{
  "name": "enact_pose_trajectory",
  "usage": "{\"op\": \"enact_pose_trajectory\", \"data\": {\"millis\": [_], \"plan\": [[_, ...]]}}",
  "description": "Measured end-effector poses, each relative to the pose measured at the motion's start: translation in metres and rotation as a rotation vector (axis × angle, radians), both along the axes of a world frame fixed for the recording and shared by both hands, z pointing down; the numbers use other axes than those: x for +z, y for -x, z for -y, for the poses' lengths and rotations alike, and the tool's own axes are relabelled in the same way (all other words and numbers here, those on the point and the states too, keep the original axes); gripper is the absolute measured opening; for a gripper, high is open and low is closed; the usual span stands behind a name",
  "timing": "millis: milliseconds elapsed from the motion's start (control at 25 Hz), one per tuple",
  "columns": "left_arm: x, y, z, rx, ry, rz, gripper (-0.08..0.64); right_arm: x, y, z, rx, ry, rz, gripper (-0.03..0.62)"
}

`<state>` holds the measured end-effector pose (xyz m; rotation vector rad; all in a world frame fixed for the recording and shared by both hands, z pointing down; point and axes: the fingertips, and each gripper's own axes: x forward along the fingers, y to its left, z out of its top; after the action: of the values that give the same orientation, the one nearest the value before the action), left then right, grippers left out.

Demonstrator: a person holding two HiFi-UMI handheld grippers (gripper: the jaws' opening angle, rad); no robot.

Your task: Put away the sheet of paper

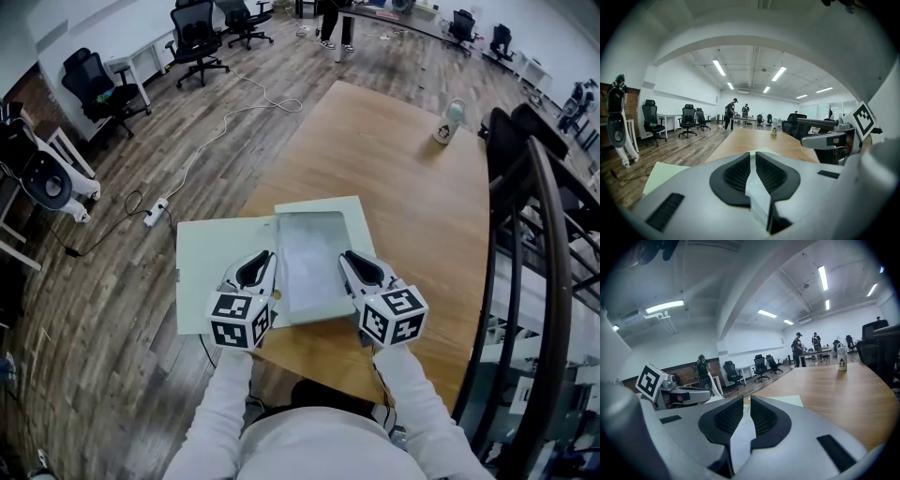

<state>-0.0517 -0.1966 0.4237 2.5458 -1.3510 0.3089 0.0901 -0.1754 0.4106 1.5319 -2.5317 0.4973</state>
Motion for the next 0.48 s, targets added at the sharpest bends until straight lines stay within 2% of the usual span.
{"op": "enact_pose_trajectory", "data": {"millis": [480], "plan": [[-0.016,0.019,-0.019,-0.002,-0.06,-0.022,0.02,-0.003,0.003,-0.018,0.015,-0.039,-0.015,0.054]]}}
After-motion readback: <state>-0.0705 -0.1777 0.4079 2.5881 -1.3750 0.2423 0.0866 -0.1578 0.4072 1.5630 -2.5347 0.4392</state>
